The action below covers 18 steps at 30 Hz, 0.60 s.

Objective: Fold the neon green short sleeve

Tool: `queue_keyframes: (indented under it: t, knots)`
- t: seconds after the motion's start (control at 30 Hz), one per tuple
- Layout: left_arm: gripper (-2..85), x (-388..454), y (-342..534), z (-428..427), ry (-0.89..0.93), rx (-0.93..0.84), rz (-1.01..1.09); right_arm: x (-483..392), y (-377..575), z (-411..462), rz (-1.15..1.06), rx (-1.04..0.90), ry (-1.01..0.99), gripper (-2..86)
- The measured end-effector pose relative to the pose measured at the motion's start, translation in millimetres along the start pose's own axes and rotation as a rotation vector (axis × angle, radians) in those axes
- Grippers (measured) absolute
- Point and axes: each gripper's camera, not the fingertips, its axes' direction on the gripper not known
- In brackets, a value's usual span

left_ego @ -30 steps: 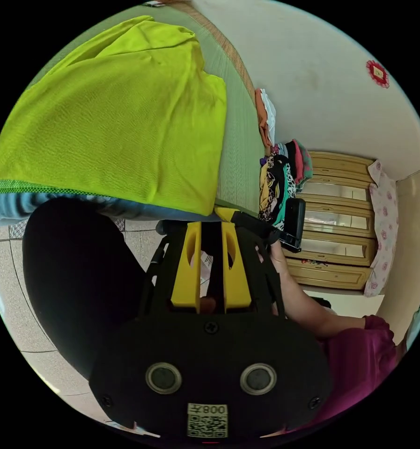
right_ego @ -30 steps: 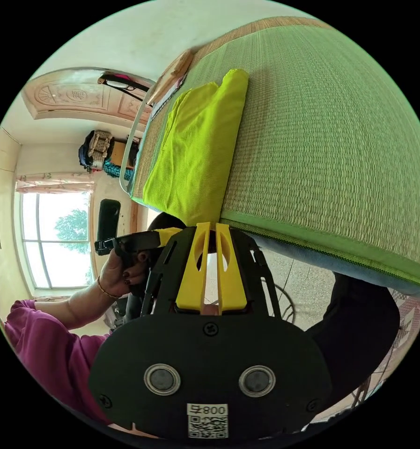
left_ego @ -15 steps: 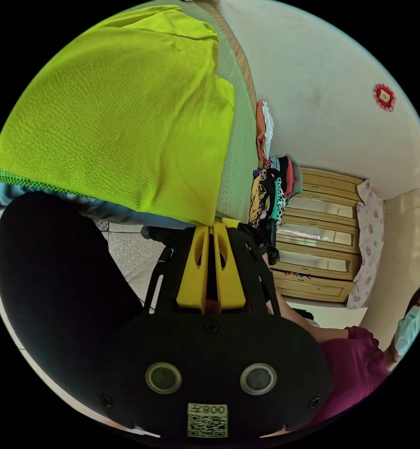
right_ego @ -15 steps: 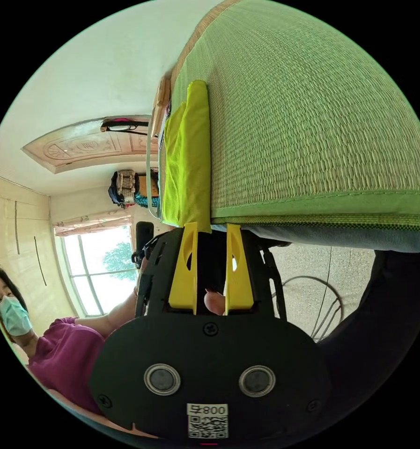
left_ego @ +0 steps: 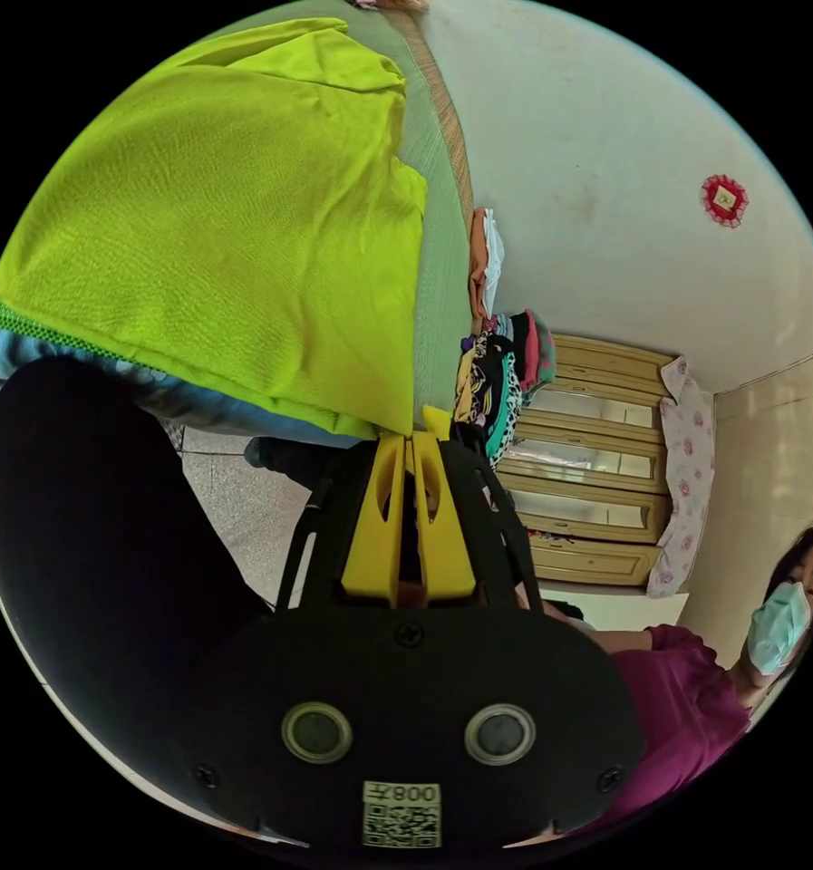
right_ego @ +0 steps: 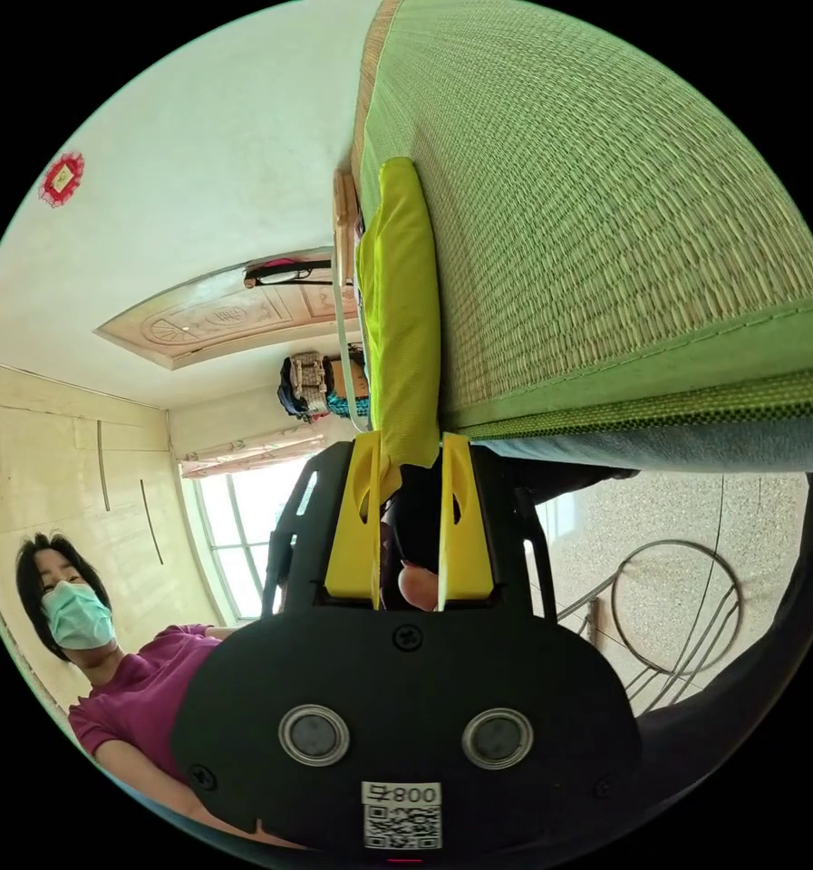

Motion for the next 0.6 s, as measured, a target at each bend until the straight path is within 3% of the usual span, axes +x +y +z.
queue_keyframes:
  t: [0.4, 0.6]
  knots:
    - [1.1, -6.4, 10.0, -37.6, -0.011, 0.030, -0.001, -0.2, -14.1, -4.2, 0.023, -0.027, 0.002, 3.4]
    - [1.5, -14.4, 29.9, -94.8, 0.028, 0.160, -0.018, -19.5, -17.7, -9.5, -0.003, -0.037, -0.009, 2.0]
